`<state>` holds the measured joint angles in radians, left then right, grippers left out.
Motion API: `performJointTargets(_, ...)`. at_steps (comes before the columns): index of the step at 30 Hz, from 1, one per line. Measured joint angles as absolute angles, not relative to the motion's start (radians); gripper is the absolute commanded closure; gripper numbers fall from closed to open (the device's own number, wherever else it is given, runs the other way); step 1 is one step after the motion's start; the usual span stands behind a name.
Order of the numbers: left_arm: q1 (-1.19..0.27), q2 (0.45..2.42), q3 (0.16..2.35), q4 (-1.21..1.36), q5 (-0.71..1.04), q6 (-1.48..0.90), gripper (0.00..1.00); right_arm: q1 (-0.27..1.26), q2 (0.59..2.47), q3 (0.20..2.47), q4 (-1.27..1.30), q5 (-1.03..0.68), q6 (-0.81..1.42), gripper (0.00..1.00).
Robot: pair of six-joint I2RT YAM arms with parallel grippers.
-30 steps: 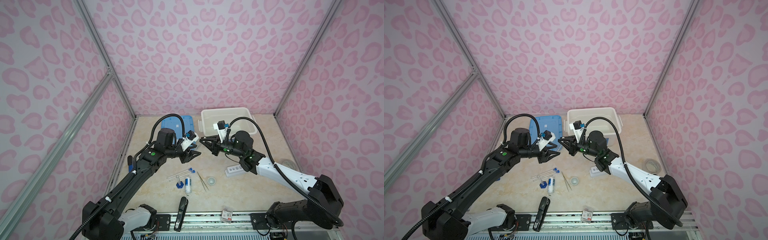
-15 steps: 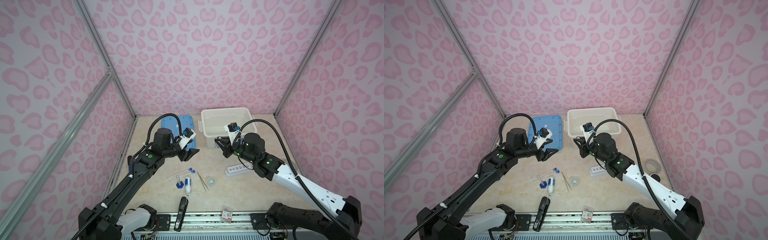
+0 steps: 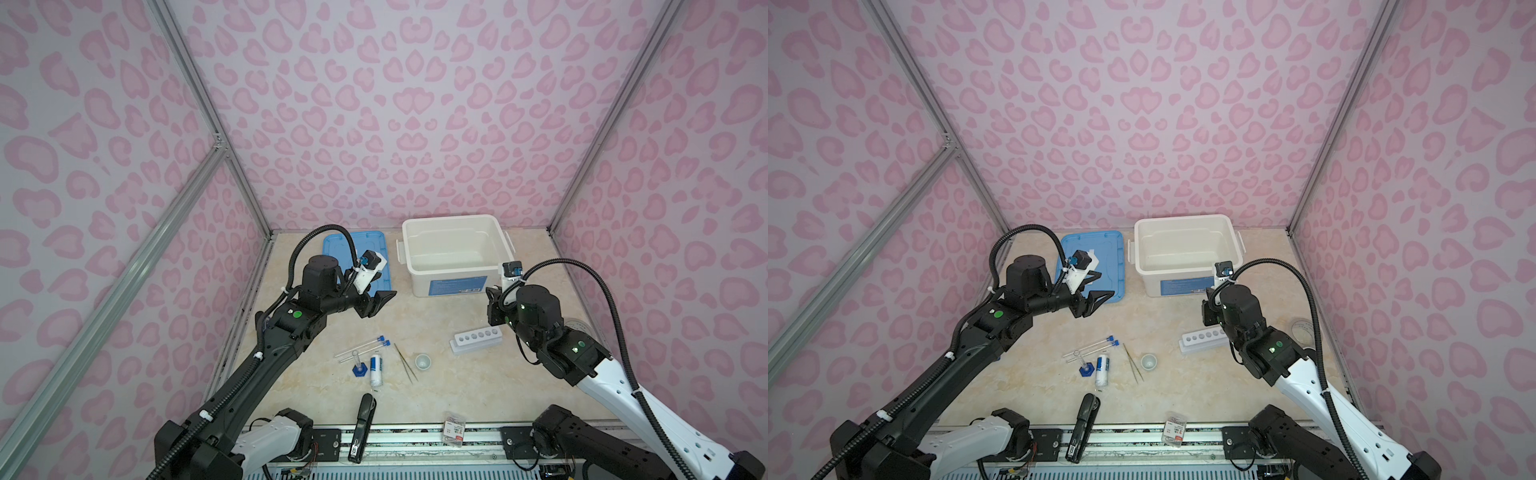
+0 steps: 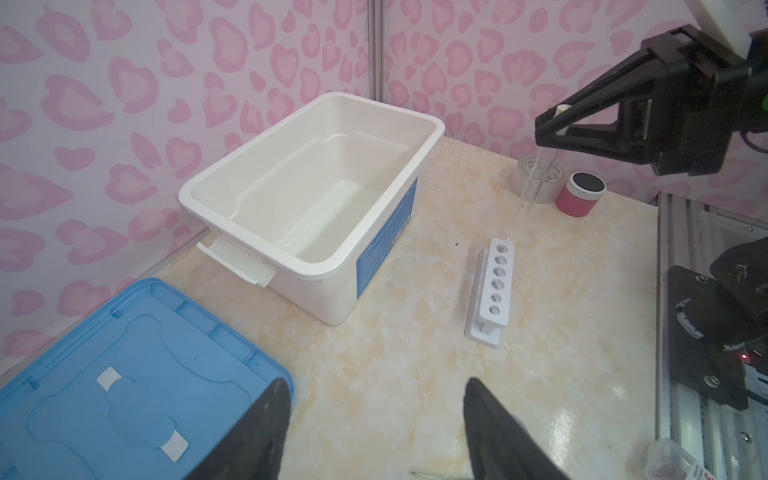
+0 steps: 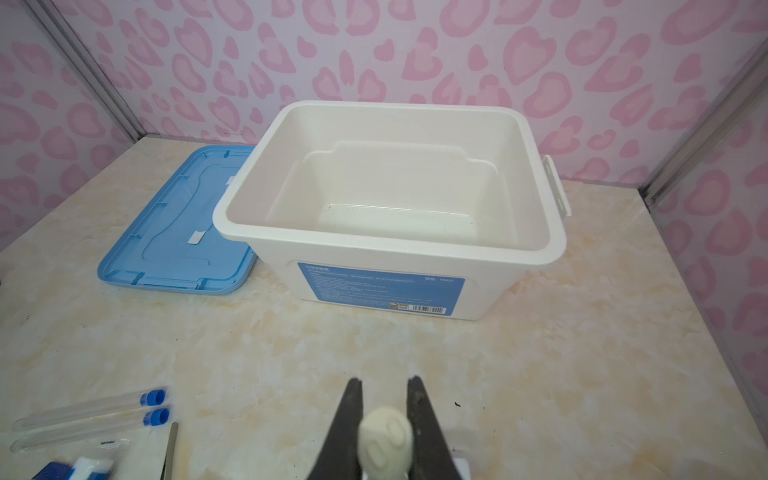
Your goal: Organize the chemistry lab equipment
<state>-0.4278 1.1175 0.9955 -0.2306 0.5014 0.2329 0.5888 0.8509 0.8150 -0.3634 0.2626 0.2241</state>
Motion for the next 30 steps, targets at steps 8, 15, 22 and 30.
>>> performJointTargets(8,-0.428,1.109,0.989,-0.227,0.51,0.229,0.31,0.548,0.818,0.72,-0.368,0.36,0.264,0.88)
performJointTargets(15,-0.428,1.108,0.988,-0.223,0.51,0.229,0.31,0.538,0.809,0.651,-0.34,0.391,0.278,0.88)
performJointTargets(22,-0.428,1.11,0.988,-0.223,0.509,0.23,0.31,0.537,0.794,0.612,-0.298,0.395,0.296,0.89)
performJointTargets(30,-0.428,1.113,0.988,-0.223,0.509,0.23,0.31,0.518,0.808,0.591,-0.242,0.392,0.299,0.89)
